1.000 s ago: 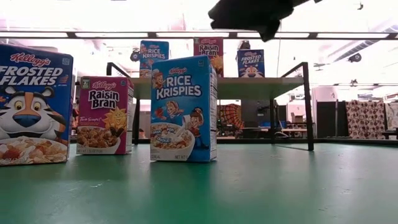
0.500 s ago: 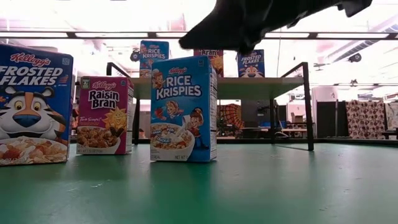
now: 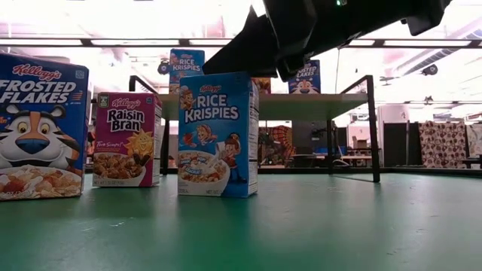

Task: Stack cereal on shelf
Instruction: Put the light blue cereal box, aligned with the other light blue cereal box on the shelf

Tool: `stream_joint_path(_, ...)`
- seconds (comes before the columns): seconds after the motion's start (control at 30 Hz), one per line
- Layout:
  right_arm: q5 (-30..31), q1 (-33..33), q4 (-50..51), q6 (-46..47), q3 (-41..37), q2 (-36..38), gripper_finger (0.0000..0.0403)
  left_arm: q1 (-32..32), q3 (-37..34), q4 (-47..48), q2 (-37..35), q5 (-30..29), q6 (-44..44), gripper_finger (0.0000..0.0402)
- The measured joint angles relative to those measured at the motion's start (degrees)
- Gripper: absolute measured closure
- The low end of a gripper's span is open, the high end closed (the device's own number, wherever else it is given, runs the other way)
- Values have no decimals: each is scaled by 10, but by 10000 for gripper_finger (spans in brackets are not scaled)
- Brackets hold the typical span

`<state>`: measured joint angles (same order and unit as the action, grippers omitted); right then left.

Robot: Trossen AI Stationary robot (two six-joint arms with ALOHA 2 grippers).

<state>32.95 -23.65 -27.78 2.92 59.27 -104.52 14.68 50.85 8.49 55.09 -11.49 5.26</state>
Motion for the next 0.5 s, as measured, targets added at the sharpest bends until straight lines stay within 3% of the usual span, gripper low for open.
stream_joint_path(0.5,-4,0,29,-33,30,2,390,0,0,1,0,0,0,400)
